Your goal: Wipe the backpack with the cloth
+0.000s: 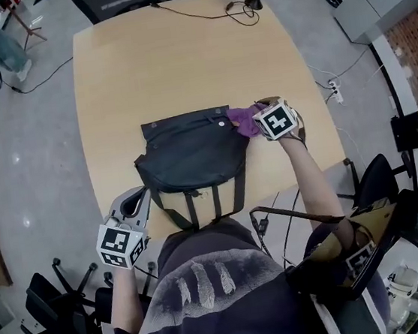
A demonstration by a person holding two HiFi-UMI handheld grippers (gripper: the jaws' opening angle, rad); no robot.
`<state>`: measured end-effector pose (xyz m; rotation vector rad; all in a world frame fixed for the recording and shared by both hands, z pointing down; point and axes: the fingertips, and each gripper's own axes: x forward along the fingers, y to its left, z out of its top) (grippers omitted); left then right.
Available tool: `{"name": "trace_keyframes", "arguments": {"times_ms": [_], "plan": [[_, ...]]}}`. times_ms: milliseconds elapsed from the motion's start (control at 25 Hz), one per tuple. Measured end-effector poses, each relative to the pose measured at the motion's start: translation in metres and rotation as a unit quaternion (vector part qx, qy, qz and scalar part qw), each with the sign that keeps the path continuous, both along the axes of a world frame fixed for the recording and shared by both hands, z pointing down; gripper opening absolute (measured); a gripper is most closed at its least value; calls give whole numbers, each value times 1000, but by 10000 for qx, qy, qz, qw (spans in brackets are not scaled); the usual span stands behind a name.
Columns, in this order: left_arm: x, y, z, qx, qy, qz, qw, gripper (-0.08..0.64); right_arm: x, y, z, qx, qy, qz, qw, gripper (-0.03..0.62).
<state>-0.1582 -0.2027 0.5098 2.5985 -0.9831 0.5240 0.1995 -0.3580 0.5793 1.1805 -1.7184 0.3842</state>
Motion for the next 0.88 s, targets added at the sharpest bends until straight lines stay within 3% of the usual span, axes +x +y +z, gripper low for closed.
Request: {"name": "trace_keyframes", "arguments": {"times_ms": [120, 360, 560, 880], "plan": [[10, 1, 2, -8, -9, 124, 9999, 8, -10, 19, -6, 179, -282, 43, 9994, 42], [26, 3, -4, 57, -40, 209, 9998, 6, -88, 62, 38, -359, -1051, -385, 9931, 41], [22, 9, -5, 39, -82, 42, 9999, 7, -149, 84, 40, -502, -1131, -1047, 9868, 41], [15, 19, 2, -49, -81, -216, 9997, 8, -233, 119, 33, -921, -1549, -2084, 9613, 41]]}}
